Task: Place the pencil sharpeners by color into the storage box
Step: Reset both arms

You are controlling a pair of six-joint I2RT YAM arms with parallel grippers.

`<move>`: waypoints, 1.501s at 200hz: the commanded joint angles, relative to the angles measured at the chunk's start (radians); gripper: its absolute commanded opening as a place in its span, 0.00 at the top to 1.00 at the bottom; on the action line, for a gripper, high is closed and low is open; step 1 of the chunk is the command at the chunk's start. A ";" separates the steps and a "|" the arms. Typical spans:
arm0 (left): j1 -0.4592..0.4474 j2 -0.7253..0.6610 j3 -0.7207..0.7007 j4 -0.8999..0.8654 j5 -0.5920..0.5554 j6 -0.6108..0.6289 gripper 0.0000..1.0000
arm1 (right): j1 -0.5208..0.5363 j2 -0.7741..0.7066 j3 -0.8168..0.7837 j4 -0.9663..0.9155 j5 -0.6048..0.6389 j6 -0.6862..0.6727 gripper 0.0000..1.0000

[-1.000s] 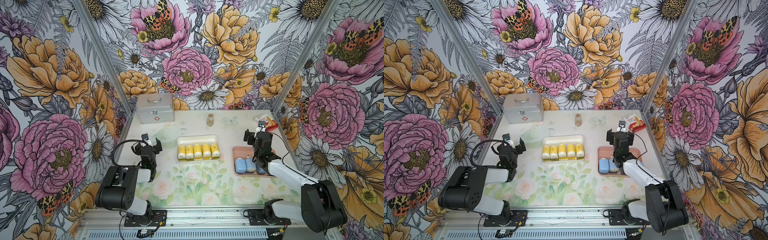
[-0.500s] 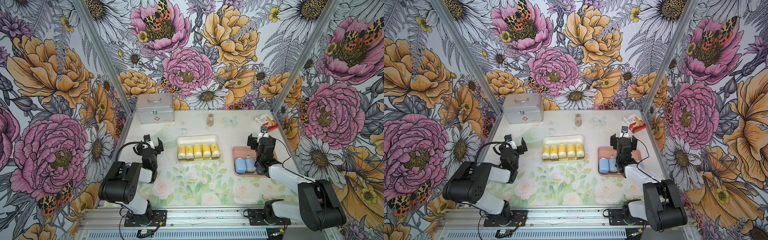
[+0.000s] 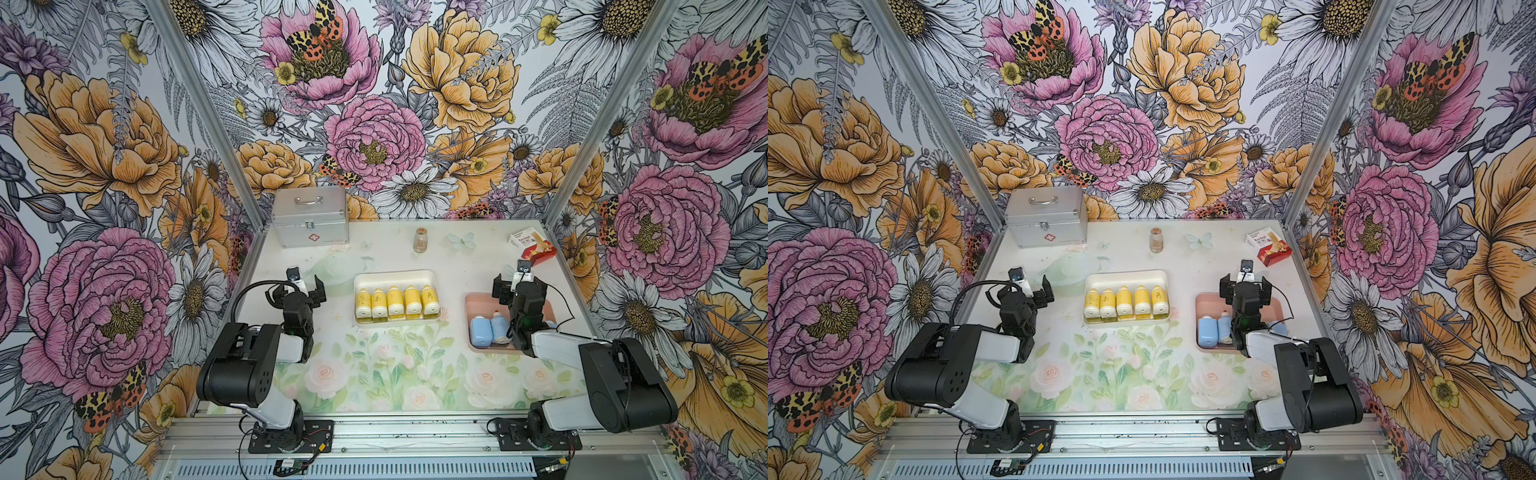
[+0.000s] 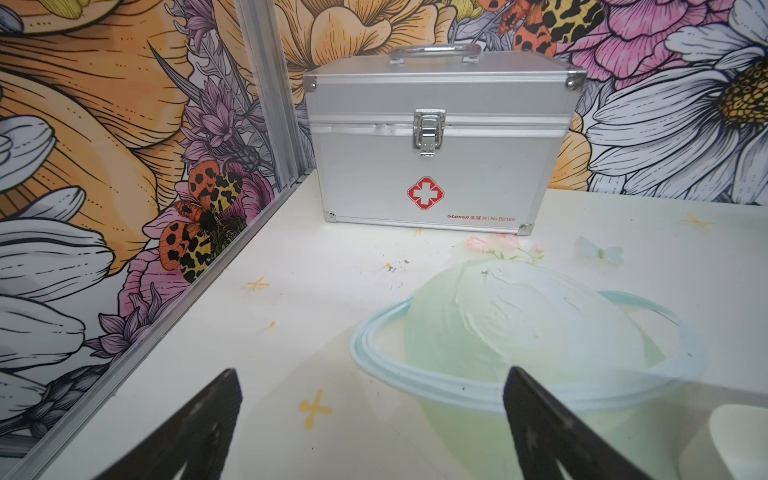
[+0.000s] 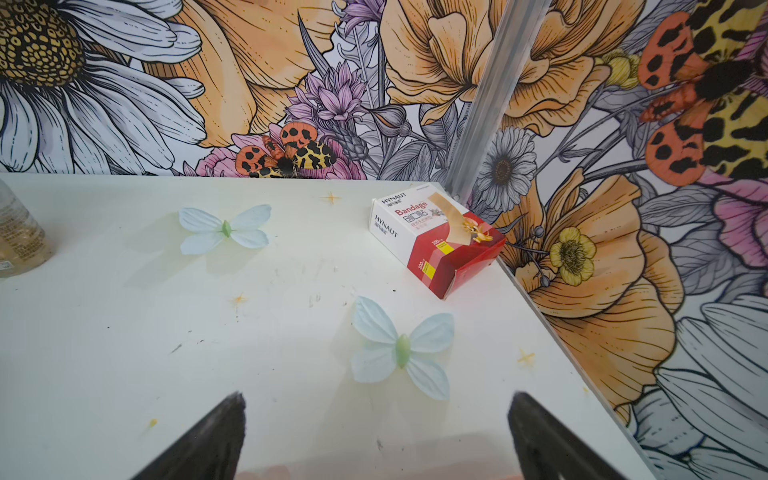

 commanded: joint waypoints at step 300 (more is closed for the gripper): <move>0.054 -0.021 0.040 -0.056 0.114 -0.031 0.01 | -0.110 0.103 -0.024 0.158 -0.191 0.056 0.00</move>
